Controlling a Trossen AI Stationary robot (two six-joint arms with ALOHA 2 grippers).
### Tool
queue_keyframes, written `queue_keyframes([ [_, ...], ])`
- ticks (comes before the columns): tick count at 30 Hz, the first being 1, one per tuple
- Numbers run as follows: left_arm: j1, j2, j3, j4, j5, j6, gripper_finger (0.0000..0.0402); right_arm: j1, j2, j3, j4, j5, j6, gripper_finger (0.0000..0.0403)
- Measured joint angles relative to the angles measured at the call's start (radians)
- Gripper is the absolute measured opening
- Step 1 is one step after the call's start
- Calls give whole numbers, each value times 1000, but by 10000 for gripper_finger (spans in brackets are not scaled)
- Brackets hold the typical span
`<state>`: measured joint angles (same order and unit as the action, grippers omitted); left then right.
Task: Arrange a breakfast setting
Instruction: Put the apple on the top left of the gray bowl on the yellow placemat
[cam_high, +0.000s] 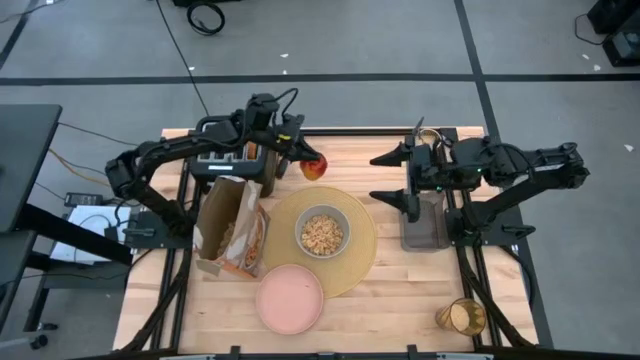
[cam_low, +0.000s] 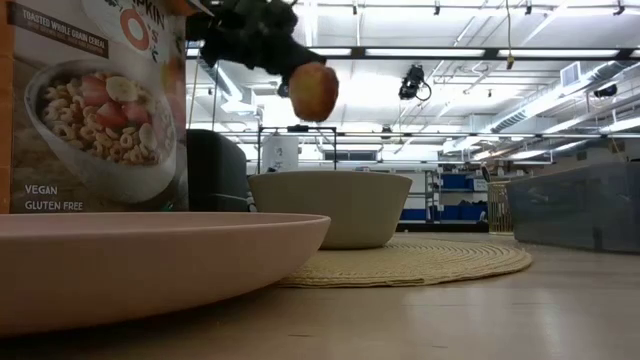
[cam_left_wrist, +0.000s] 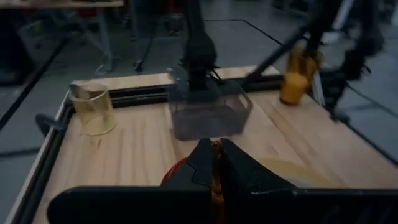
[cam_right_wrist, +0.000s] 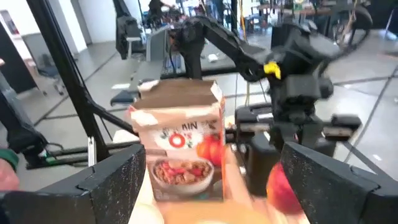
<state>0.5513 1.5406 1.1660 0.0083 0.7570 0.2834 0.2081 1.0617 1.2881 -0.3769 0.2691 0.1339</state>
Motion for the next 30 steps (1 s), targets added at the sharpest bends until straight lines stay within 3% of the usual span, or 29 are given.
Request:
queue_keyframes([
  [5,71,0,-66,6,117,96,17,-11,48,0,70,5,-14,373],
  [11,90,0,-208,107,121,187,17,-35,110,0,80,18,-14,373],
  [17,44,0,-335,302,71,202,17,-68,159,0,112,16,-32,373],
  [21,27,0,-372,305,-26,223,17,-80,180,0,128,-18,-34,373],
  [30,-30,0,-420,315,-89,194,17,-88,196,0,179,-35,-90,373],
])
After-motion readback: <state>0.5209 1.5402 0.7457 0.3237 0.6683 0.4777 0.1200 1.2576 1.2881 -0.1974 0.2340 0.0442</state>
